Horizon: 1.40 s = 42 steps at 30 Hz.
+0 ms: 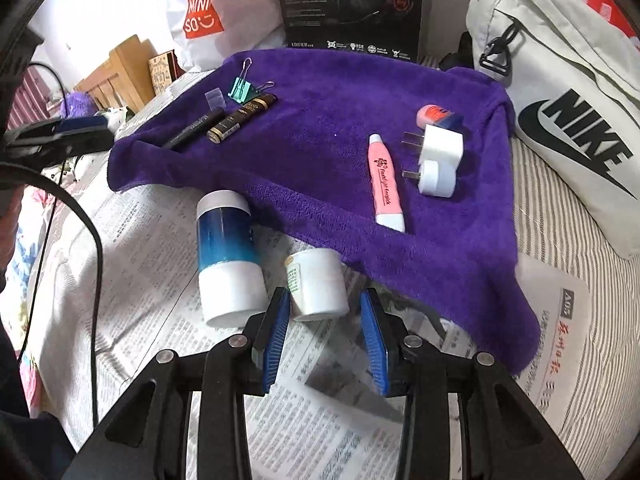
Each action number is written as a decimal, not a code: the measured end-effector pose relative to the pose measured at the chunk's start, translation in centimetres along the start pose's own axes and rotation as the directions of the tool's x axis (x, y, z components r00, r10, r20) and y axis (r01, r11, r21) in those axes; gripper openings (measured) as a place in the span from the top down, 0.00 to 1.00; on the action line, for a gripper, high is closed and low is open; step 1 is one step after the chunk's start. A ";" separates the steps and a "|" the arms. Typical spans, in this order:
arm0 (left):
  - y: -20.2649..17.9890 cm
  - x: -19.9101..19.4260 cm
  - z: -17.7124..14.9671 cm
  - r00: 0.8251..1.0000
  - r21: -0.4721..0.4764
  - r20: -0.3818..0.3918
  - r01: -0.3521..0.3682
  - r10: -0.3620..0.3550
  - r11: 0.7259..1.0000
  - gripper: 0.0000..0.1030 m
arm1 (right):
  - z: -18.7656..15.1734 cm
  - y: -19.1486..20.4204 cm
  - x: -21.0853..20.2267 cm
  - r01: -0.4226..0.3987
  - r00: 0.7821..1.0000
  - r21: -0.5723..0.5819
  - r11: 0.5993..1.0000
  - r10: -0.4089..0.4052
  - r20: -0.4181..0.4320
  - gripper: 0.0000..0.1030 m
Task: Organize rigid objects
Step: 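Open the left tool off the bottle while the right tool grasps the small white jar, then grasp the blue-and-white cylinder with the left tool while the right tool holds the jar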
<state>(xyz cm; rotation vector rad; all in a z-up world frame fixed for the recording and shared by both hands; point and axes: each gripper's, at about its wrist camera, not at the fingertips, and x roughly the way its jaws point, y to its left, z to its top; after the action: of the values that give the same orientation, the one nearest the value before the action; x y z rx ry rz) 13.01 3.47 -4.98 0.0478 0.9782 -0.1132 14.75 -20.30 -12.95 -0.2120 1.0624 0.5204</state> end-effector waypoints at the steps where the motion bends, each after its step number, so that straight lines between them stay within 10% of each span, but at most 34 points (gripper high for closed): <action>1: 0.1 0.1 -0.4 1.000 0.000 -0.006 0.002 -0.002 1.000 0.36 | 0.1 0.1 0.2 0.003 1.000 -0.002 1.000 -0.003 0.004 0.64; 15: -3.1 0.7 -2.0 0.994 0.081 -0.005 0.111 -0.111 0.990 0.36 | -1.5 -1.5 -2.2 0.060 0.997 0.069 0.996 -0.063 0.040 0.72; 19: -5.9 1.0 -2.2 0.984 0.156 0.008 0.174 -0.178 0.972 0.20 | -3.2 -3.0 -3.9 0.088 0.995 0.123 0.989 -0.094 0.043 0.72; 42: -13.6 5.1 -1.5 0.981 0.407 -0.049 0.191 -0.187 0.893 0.06 | -8.5 -7.5 -7.1 0.123 0.990 0.282 0.952 -0.138 0.036 0.72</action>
<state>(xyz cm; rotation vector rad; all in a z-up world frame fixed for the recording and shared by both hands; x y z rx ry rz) 13.01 -10.24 -9.85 0.3409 0.9531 -0.4995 9.21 -32.41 -11.47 -0.0181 1.0469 0.2513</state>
